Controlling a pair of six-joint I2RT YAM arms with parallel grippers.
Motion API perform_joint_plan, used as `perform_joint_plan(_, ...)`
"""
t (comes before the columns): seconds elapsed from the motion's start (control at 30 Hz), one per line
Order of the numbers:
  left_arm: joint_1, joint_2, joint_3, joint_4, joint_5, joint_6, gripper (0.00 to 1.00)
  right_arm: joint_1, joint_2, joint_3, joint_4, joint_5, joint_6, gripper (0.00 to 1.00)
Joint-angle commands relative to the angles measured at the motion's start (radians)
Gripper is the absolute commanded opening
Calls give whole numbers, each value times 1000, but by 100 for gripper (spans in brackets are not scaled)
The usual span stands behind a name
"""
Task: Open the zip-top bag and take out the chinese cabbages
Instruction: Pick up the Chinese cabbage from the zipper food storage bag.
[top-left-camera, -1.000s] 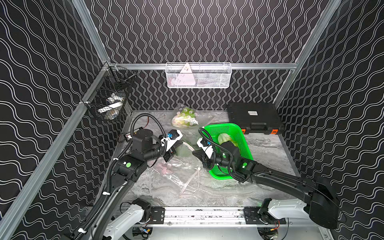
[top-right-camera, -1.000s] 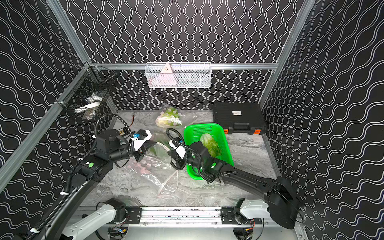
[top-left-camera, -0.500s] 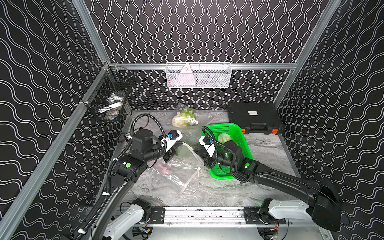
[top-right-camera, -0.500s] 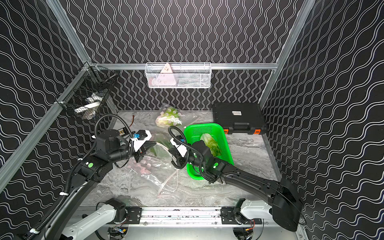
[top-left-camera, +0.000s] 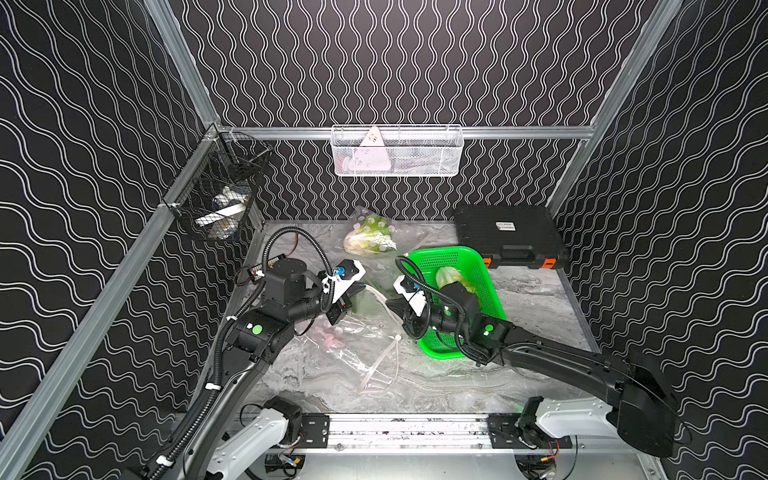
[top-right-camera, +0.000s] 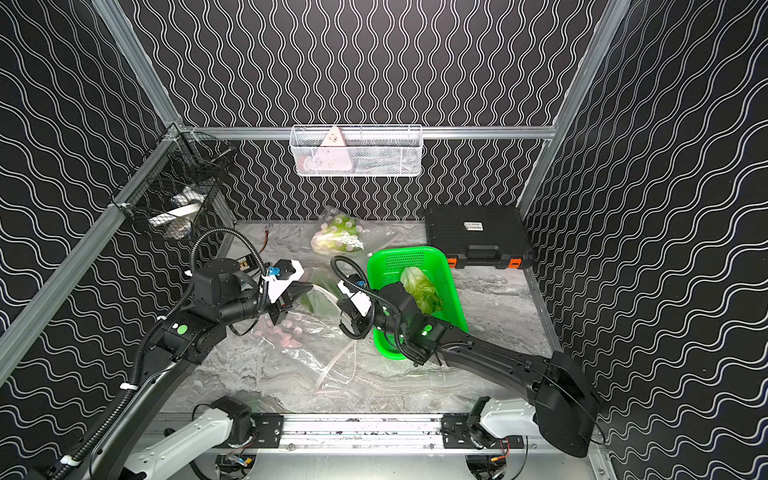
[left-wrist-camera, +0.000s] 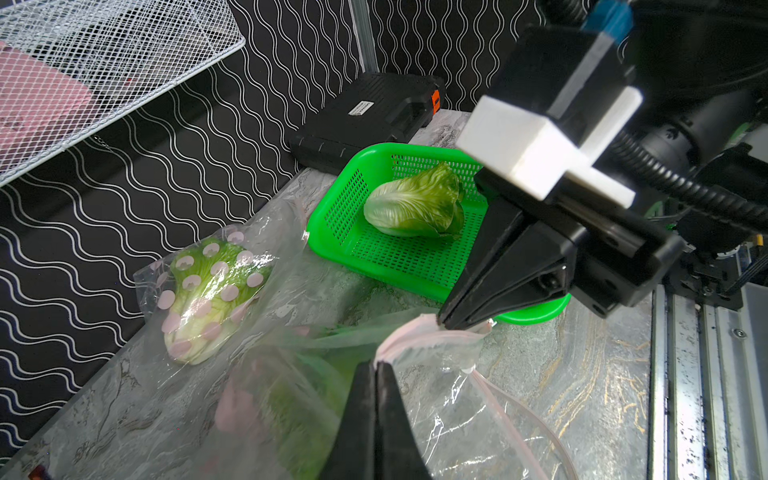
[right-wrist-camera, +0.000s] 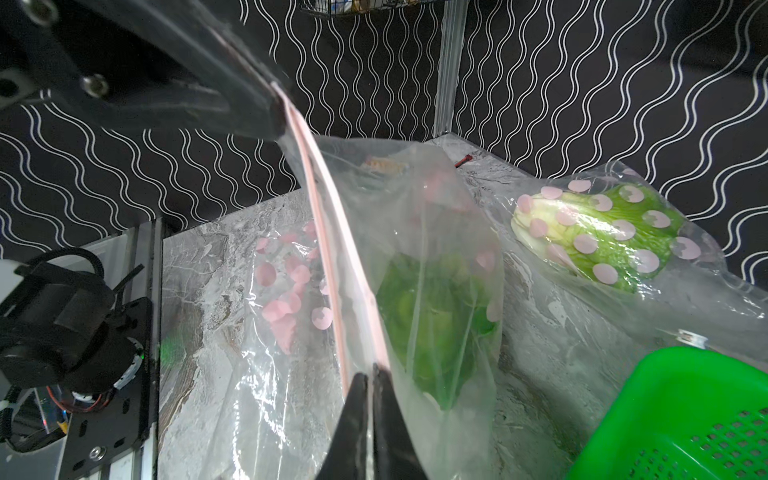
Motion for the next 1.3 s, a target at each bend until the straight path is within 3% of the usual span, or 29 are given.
perform_joint_plan(0.0,2,-1,0,21,11,11,0,2,14,8,8,7,2,8)
perform_joint_plan(0.17,1,-4,-5,32,25,4,0,5,26,6,23,-3,22,9)
perform_joint_plan(0.23,1,-7,-12,46,39,-6,0,5,34,1,39,-19,36,13)
perform_joint_plan(0.5,1,-18,-47,79,101,-23,0,3,98,-27,179,-26,130,66)
perform_joint_plan(0.63,1,-30,-57,70,116,-15,0,-16,141,19,152,55,219,70)
perform_joint_plan(0.87,1,-51,-70,60,114,-14,0,-112,226,72,179,-35,317,67)
perform_joint_plan(1.0,1,-61,-82,55,111,-14,0,-140,241,82,173,-24,332,74)
perform_joint_plan(1.1,1,-67,-94,53,109,-16,0,-154,250,88,167,-19,340,87)
perform_joint_plan(1.27,2,-70,-127,94,110,-48,0,-172,298,128,148,-81,344,88)
